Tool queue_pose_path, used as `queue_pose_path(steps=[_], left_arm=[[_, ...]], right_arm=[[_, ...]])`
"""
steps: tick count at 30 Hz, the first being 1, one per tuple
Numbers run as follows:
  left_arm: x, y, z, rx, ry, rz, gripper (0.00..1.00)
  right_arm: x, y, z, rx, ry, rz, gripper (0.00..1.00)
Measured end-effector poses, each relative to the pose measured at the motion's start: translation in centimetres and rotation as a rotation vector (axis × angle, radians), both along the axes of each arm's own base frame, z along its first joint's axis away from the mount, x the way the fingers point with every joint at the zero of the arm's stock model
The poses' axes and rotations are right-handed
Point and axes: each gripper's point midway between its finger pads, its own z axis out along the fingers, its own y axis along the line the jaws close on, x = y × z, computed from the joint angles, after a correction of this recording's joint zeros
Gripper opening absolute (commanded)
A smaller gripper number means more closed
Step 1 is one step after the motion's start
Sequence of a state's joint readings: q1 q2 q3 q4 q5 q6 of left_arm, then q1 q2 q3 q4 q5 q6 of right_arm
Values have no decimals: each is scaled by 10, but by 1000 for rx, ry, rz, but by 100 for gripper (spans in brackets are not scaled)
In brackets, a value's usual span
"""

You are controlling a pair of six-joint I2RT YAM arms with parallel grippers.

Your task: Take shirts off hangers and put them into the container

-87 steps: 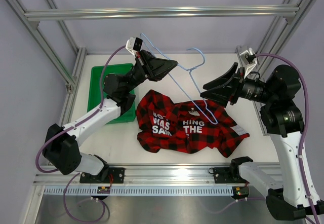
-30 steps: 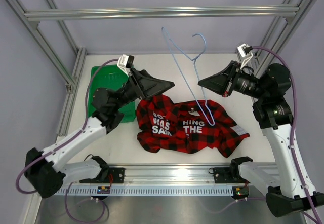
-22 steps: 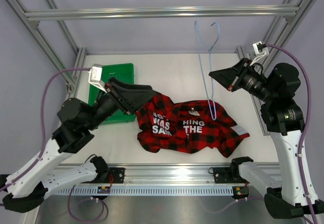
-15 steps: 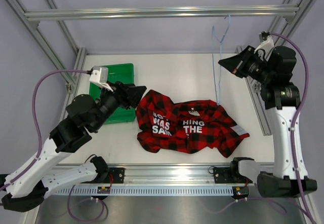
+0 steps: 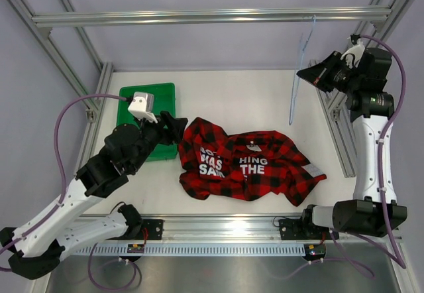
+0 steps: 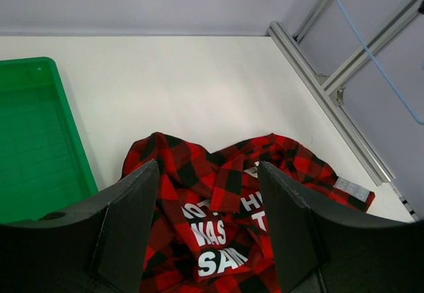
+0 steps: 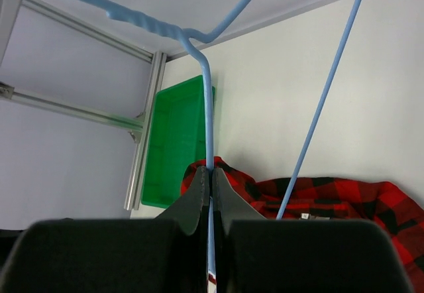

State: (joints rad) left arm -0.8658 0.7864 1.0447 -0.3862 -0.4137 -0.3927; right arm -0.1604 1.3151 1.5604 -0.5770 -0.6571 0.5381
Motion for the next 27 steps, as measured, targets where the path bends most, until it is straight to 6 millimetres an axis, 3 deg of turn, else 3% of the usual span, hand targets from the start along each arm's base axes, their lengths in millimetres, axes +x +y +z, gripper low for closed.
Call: queue_pose_path(steps=[8, 12, 15, 18, 23, 27], left_arm=[[6, -6, -10, 14, 16, -8, 66], [7, -9, -10, 11, 16, -18, 67], [8, -8, -9, 7, 12, -15, 67], [9, -8, -9, 6, 11, -13, 68], [10, -5, -8, 6, 10, -4, 69], [10, 0, -7, 3, 5, 6, 70]], right_arm=[[-19, 1, 33, -20, -89, -4, 0], [-16, 0, 61, -34, -151, -3, 0], [-6, -1, 68, -37, -156, -1, 0], [9, -4, 61, -35, -130, 0, 0], [35, -10, 28, -23, -30, -5, 0], [43, -15, 16, -20, 4, -19, 0]])
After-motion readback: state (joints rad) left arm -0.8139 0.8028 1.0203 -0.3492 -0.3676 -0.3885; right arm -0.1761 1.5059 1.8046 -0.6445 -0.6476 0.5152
